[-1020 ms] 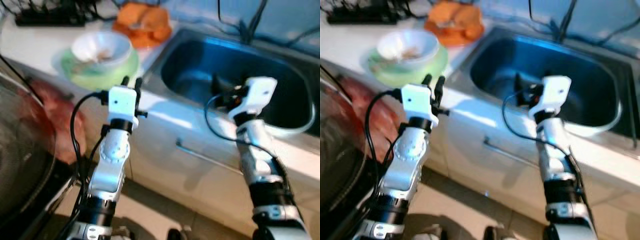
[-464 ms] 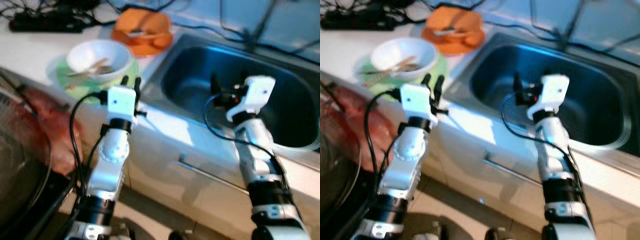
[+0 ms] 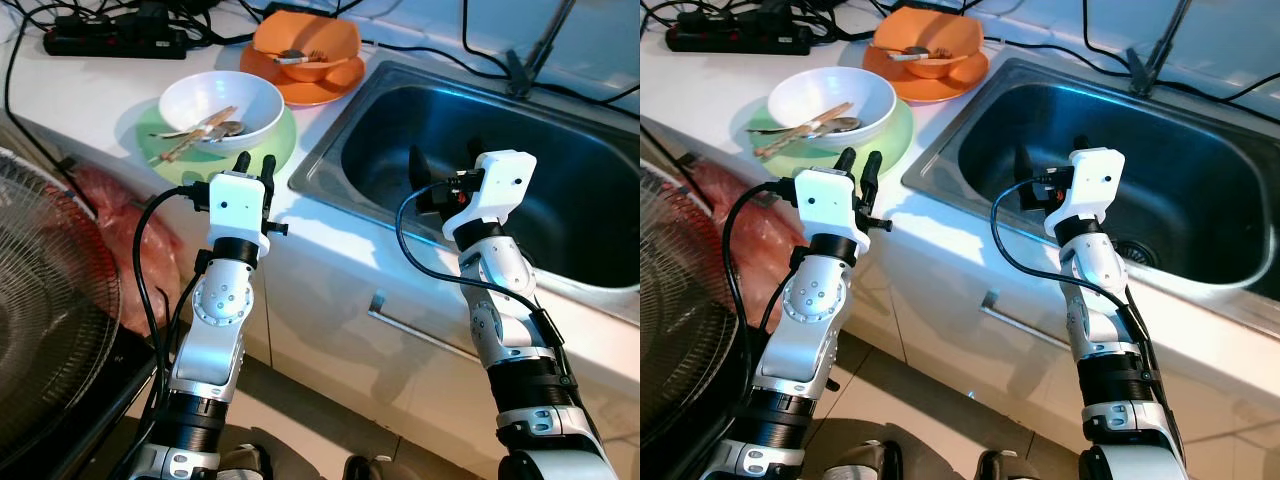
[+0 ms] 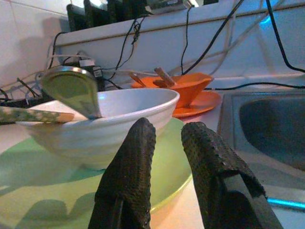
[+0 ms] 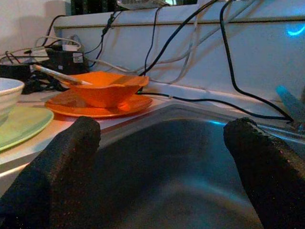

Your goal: Kitchen organization

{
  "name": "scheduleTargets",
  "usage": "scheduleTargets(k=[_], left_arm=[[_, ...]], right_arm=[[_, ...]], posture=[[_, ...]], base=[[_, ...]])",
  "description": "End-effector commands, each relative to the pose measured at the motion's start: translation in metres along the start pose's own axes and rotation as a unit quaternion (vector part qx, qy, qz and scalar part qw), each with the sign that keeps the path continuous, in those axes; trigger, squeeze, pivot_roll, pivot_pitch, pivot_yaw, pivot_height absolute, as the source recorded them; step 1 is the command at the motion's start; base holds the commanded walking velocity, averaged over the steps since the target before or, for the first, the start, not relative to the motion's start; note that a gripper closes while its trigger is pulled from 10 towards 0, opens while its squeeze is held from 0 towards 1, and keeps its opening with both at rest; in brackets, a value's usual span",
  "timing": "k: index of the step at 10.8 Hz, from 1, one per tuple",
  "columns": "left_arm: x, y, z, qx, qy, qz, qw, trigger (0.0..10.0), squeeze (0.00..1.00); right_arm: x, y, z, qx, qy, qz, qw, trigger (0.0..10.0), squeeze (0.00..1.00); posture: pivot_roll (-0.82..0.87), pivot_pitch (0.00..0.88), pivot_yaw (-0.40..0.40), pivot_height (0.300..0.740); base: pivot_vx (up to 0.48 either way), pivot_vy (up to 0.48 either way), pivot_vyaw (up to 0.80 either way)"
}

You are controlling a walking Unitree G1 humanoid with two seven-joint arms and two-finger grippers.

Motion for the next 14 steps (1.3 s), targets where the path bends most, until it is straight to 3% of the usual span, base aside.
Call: scheduleTargets(k=[1,4,9,11,14], left_arm=[[0.003,-0.001,0.003,0.003,-0.008,-0.001,1.0,10.0,0.0],[0.005,-0.002,0.01,0.001,-0.013,-0.009,1.0,10.0,0.0],[0.007,0.003,0.027,0.009,-0.051,-0.022,0.998,10.0,0.0],[0.004,0.008,0.035,0.012,-0.06,-0.029,0.998,10.0,0.0],[0.0,0.016,0.037,0.019,-0.065,-0.035,0.997,10.0,0.0]], right_arm=[[0.004,-0.001,0.002,-0.003,-0.004,0.002,1.0,10.0,0.0],[-0.001,-0.01,0.005,-0.026,0.022,0.009,0.999,10.0,0.0],[0.01,-0.002,0.01,-0.052,0.1,0.027,0.993,10.0,0.0],[0.026,0.001,0.018,-0.074,0.127,0.035,0.988,10.0,0.0],[0.023,-0.011,0.027,-0.102,0.156,0.023,0.982,10.0,0.0]], posture=[[0.07,0.171,-0.064,0.74],[0.07,0.171,-0.064,0.74],[0.09,0.168,-0.064,0.74],[0.09,0.155,-0.06,0.74],[0.11,0.145,-0.052,0.74]], base=[[0.0,0.0,0.0],[0.0,0.0,0.0],[0.0,0.0,0.0],[0.0,0.0,0.0],[0.0,0.0,0.0]])
Point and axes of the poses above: a point about 5 cm out from each wrist's last joint towards the gripper, its own z axis pointing back from the gripper into the wrist, its own y axis along the axis of the wrist's last joint, x = y × z, the point moved 4 cm from there along -z, pointing out of the wrist towards the gripper, and after that the axes turned 14 degrees about -z, right-handed, at the moved point
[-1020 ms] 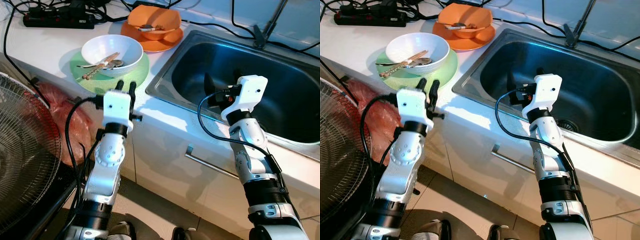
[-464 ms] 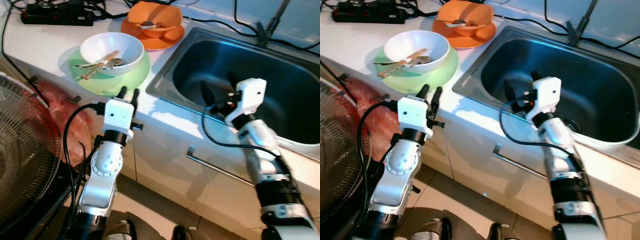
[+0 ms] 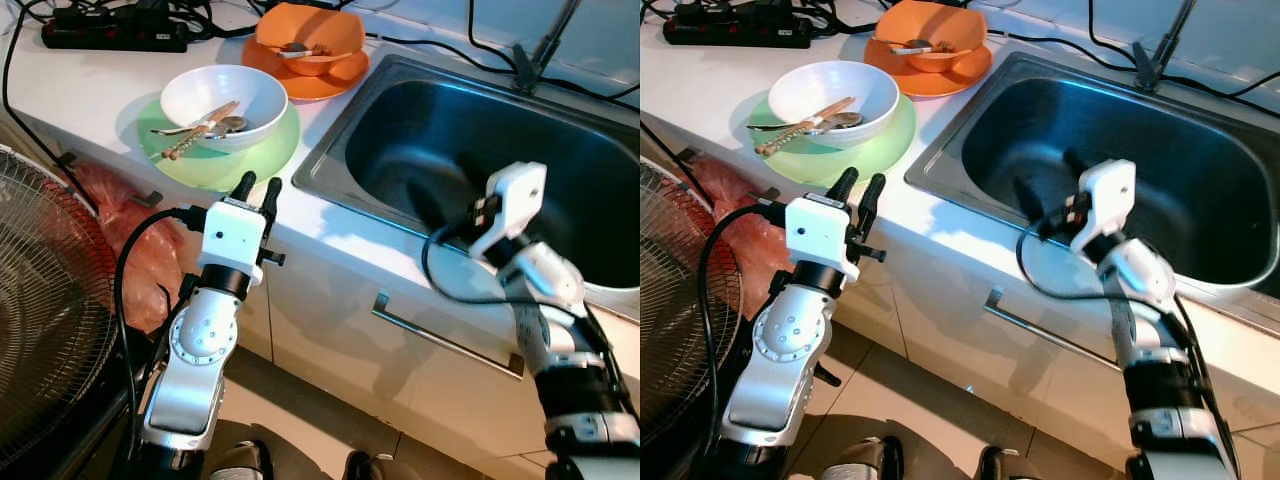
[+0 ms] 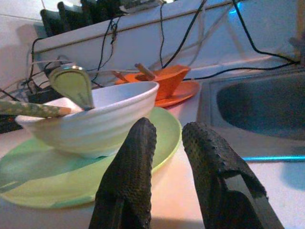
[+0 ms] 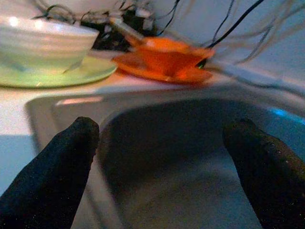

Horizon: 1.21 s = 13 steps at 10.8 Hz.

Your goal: Kitchen organization

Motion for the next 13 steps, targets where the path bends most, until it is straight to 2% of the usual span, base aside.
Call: scheduleTargets(k=[1,2,4,7,9,11,12,13], left_arm=[[-0.001,0.001,0.003,-0.004,0.002,-0.008,1.0,10.0,0.0],[-0.003,0.002,0.004,-0.006,0.006,-0.01,1.0,10.0,0.0],[-0.008,0.007,0.006,-0.002,0.009,-0.012,1.0,10.0,0.0],[-0.025,0.018,0.013,0.005,0.054,-0.044,0.998,10.0,0.0],[-0.02,0.019,0.024,-0.007,0.063,-0.054,0.997,10.0,0.0],[-0.016,0.013,0.025,-0.023,0.058,-0.049,0.997,10.0,0.0],[-0.02,0.013,0.025,-0.024,0.066,-0.046,0.996,10.0,1.0],[-0.025,0.014,0.024,-0.023,0.079,-0.051,0.995,10.0,1.0]], right_arm=[[0.004,-0.012,0.007,-0.02,-0.001,-0.022,1.0,10.0,0.0],[0.002,-0.019,0.009,-0.026,-0.003,-0.03,0.999,10.0,0.0],[0.004,-0.018,0.011,-0.024,-0.003,-0.032,0.999,10.0,0.0],[0.005,-0.017,0.009,-0.023,0.003,-0.032,0.999,10.0,0.0],[0.004,-0.018,0.005,-0.024,0.005,-0.036,0.999,10.0,0.0],[0.003,-0.019,0.001,-0.024,0.006,-0.037,0.999,10.0,0.0],[0.002,-0.02,0.002,-0.024,0.005,-0.038,0.999,10.0,0.0],[0.003,-0.022,0.003,-0.023,0.0,-0.041,0.999,10.0,0.0]], posture=[[0.11,0.141,-0.05,0.74],[0.11,0.138,-0.049,0.74],[0.11,0.138,-0.047,0.74],[0.13,0.161,-0.059,0.74],[0.15,0.17,-0.067,0.74],[0.15,0.173,-0.07,0.74],[0.15,0.175,-0.072,0.74],[0.14,0.179,-0.073,0.74]], base=[[0.0,0.0,0.0],[0.0,0.0,0.0],[0.0,0.0,0.0],[0.0,0.0,0.0],[0.0,0.0,0.0],[0.0,0.0,0.0],[0.0,0.0,0.0],[0.0,0.0,0.0]])
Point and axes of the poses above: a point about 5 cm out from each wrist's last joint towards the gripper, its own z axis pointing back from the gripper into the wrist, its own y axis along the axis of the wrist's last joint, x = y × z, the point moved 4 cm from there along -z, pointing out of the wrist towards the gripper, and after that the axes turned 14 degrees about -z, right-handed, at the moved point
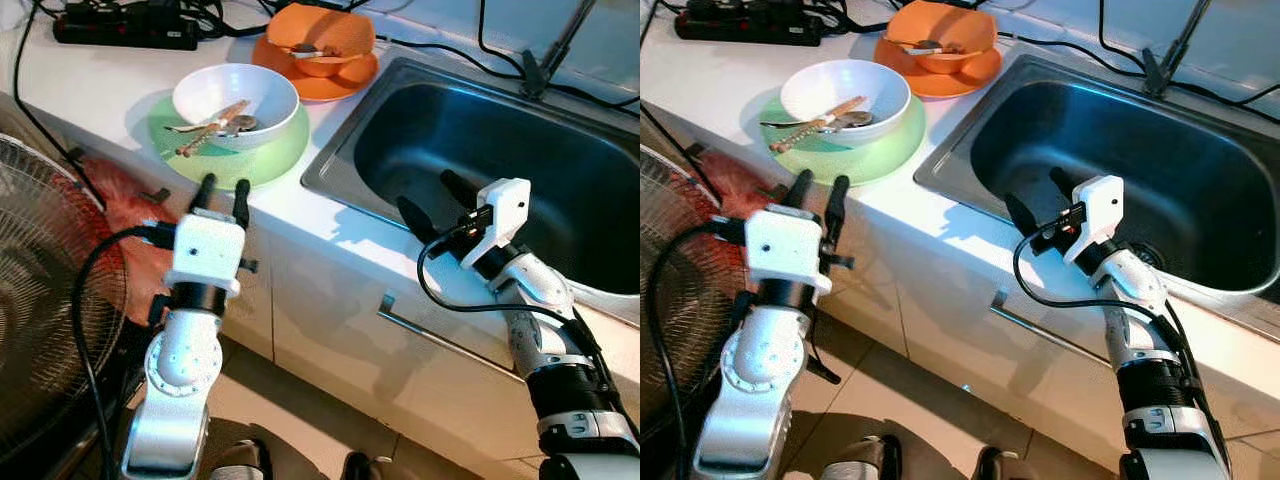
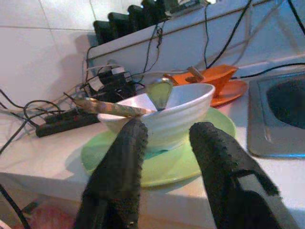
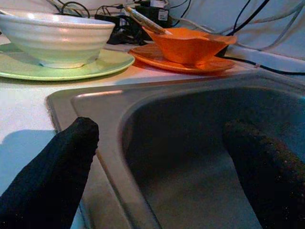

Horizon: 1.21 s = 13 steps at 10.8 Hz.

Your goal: Kitchen organization

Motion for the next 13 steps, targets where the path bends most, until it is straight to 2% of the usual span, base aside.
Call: scheduleTargets(k=[1,3,5,9,10,11,13], left_arm=[[-0.003,0.001,0.0,-0.001,0.007,-0.003,1.0,10.0,1.0],[-0.007,0.005,0.0,0.011,0.019,-0.022,1.0,10.0,1.0],[-0.004,0.004,0.002,0.014,0.011,-0.045,0.999,10.0,1.0],[-0.023,-0.002,0.0,0.002,0.063,-0.076,0.995,10.0,1.0],[-0.028,-0.002,0.0,0.0,0.08,-0.088,0.993,10.0,0.05],[-0.032,-0.002,-0.001,0.001,0.091,-0.091,0.992,10.0,0.0],[-0.032,-0.003,-0.003,0.007,0.088,-0.089,0.992,10.0,0.0]], right_arm=[[0.005,-0.012,0.007,-0.016,-0.014,-0.014,1.0,10.0,0.0],[0.002,-0.014,0.006,-0.02,-0.01,-0.014,1.0,10.0,0.0],[0.002,-0.015,0.004,-0.02,-0.009,-0.015,1.0,10.0,0.0],[0.003,-0.015,0.005,-0.02,-0.012,-0.013,1.0,10.0,0.0],[0.003,-0.015,0.005,-0.02,-0.013,-0.013,1.0,10.0,0.0],[0.003,-0.015,0.005,-0.019,-0.013,-0.013,1.0,10.0,0.0],[0.0,-0.017,0.003,-0.02,-0.01,-0.013,1.0,10.0,0.0]], posture=[[0.14,0.181,-0.074,0.74],[0.15,0.181,-0.077,0.74],[0.15,0.18,-0.077,0.74],[0.14,0.177,-0.074,0.74],[0.14,0.177,-0.074,0.74],[0.14,0.172,-0.07,0.74],[0.14,0.166,-0.069,0.74]], base=[[0.0,0.0,0.0],[0.0,0.0,0.0],[0.0,0.0,0.0],[0.0,0.0,0.0],[0.0,0.0,0.0],[0.0,0.0,0.0],[0.0,0.0,0.0]])
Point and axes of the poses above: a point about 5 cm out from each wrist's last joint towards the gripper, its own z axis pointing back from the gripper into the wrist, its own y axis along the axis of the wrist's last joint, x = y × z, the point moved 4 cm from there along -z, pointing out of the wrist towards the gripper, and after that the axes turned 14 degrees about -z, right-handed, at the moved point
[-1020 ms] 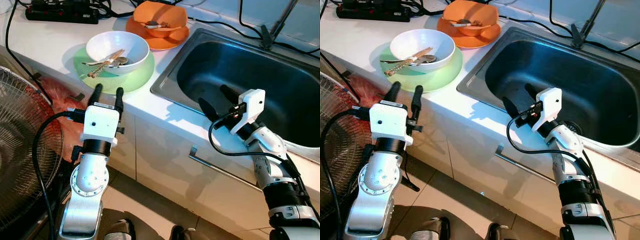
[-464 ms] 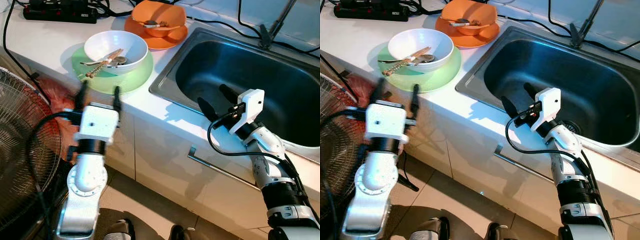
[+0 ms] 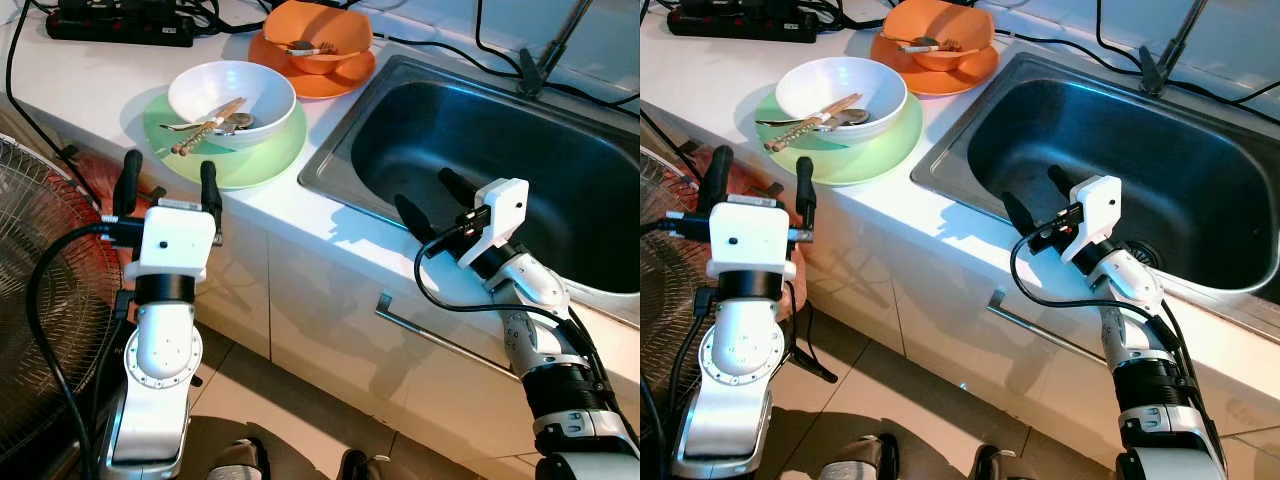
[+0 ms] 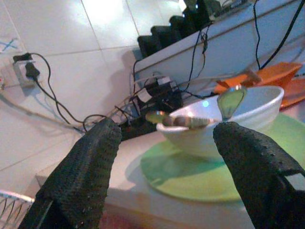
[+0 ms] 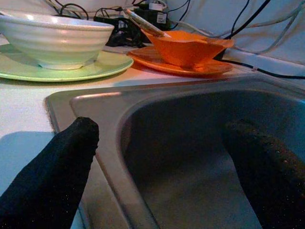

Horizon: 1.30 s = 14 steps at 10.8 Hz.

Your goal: Kitchen organization

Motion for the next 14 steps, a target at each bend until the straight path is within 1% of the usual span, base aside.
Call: scheduleTargets(k=[1,5,8,10,14], left_arm=[[0.003,0.001,-0.001,0.005,-0.002,0.0,1.0,10.0,0.0],[0.013,0.003,-0.011,0.02,-0.022,0.009,1.0,10.0,0.0],[0.013,0.003,-0.016,0.027,-0.023,0.011,0.999,10.0,0.0],[0.014,0.003,-0.018,0.03,-0.023,0.013,0.999,10.0,0.0],[0.017,0.003,-0.019,0.032,-0.028,0.017,0.999,10.0,0.0]], right_arm=[[0.002,-0.017,0.005,-0.03,-0.01,-0.017,0.999,10.0,0.0],[-0.002,-0.019,0.005,-0.03,-0.007,-0.015,0.999,10.0,0.0],[-0.004,-0.017,0.005,-0.018,-0.004,-0.026,0.999,10.0,0.0],[-0.006,-0.006,0.003,0.015,0.002,-0.052,0.999,10.0,0.0],[-0.01,-0.005,0.002,0.016,0.013,-0.054,0.998,10.0,0.0]], posture=[[0.14,0.156,-0.067,0.74],[0.13,0.158,-0.065,0.74],[0.13,0.168,-0.063,0.74],[0.13,0.171,-0.064,0.74],[0.13,0.174,-0.063,0.74]], base=[[0.0,0.0,0.0],[0.0,0.0,0.0],[0.0,0.0,0.0],[0.0,0.0,0.0],[0.0,0.0,0.0]])
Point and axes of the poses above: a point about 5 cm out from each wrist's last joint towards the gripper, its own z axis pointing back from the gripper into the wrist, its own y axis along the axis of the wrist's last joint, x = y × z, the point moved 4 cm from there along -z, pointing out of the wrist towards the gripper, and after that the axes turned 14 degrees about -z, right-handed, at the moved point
